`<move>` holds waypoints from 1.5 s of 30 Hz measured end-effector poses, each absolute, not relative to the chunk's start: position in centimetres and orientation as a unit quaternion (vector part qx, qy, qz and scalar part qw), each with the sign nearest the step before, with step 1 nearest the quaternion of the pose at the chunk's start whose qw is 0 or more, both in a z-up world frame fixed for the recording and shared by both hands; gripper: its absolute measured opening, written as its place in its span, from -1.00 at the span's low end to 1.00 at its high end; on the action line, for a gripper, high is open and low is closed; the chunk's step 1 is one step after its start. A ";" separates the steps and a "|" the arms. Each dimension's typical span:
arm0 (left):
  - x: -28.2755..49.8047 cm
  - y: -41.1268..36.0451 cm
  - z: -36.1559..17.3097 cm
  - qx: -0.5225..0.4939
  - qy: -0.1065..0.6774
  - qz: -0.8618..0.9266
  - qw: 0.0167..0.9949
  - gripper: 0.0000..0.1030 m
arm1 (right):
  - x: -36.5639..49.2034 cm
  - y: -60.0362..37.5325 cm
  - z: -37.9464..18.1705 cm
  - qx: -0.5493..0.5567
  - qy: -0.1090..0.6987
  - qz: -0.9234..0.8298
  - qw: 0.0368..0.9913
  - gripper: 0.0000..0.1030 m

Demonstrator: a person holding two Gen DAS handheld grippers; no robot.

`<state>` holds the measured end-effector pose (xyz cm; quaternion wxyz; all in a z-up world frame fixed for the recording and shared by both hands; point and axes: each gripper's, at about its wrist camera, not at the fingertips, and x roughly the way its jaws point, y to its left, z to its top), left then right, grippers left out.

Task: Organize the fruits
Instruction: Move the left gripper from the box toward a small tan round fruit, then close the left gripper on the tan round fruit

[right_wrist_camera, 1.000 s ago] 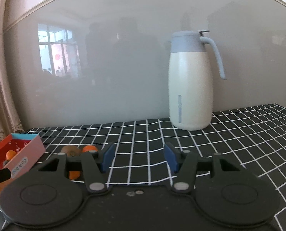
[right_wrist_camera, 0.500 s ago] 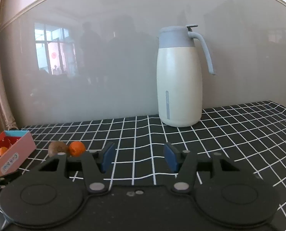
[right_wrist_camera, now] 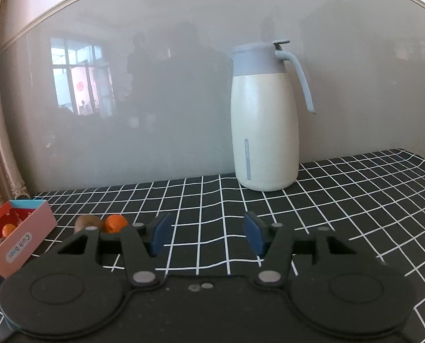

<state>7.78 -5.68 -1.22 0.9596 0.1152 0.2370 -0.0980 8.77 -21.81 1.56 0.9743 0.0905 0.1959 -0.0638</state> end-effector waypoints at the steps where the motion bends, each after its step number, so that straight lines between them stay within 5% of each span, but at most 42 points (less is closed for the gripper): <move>1: 7.5 -5.8 -1.4 0.117 0.238 -0.100 0.959 1.00 | 8.7 -21.8 1.6 0.091 0.195 -0.064 0.974 0.08; 14: 8.1 -6.6 -2.7 0.122 0.264 -0.097 0.952 0.97 | 8.7 -21.4 1.6 0.085 0.198 -0.065 0.974 0.09; 16: 8.6 -6.8 -2.9 0.122 0.276 -0.101 0.948 0.53 | 8.7 -21.4 1.6 0.084 0.198 -0.065 0.974 0.09; 20: 9.0 -7.4 -3.6 0.122 0.290 -0.105 0.943 0.38 | 8.7 -21.4 1.5 0.082 0.198 -0.066 0.974 0.10; 26: 8.6 -8.4 -3.7 0.131 0.286 -0.126 0.941 -0.51 | 8.6 -21.7 1.5 0.082 0.197 -0.069 0.974 0.11; 45: 8.6 -1.7 3.1 0.106 0.177 -0.057 0.977 -0.50 | 9.3 -19.8 1.3 0.073 0.202 -0.054 0.975 0.11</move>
